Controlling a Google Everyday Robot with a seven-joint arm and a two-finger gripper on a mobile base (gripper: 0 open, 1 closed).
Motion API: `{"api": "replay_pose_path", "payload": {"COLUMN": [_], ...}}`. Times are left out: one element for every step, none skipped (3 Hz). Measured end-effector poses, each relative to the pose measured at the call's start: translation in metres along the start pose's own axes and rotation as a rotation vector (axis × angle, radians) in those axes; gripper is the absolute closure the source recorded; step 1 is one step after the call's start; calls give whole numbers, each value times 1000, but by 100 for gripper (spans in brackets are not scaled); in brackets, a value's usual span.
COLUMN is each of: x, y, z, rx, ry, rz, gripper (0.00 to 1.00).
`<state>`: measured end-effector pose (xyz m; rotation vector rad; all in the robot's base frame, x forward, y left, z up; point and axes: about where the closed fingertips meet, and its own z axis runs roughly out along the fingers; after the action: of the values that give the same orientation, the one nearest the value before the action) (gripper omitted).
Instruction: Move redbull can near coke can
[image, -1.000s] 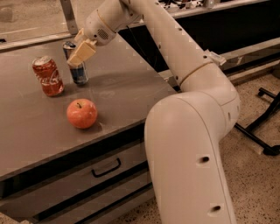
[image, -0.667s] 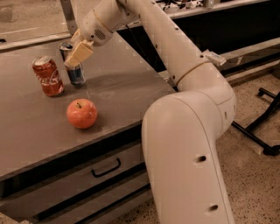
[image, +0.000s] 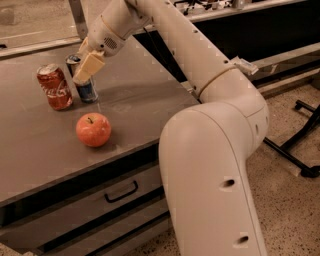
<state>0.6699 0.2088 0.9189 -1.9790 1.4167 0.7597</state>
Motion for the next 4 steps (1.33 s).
{"api": "replay_pose_path", "payload": {"x": [8, 22, 66, 128], "y": [4, 7, 17, 39], "z": [7, 0, -31, -76], "rx": [-12, 3, 63, 144], "ry": [3, 5, 7, 7], "rz": [28, 59, 176, 326], "gripper": [0, 0, 0, 0]}}
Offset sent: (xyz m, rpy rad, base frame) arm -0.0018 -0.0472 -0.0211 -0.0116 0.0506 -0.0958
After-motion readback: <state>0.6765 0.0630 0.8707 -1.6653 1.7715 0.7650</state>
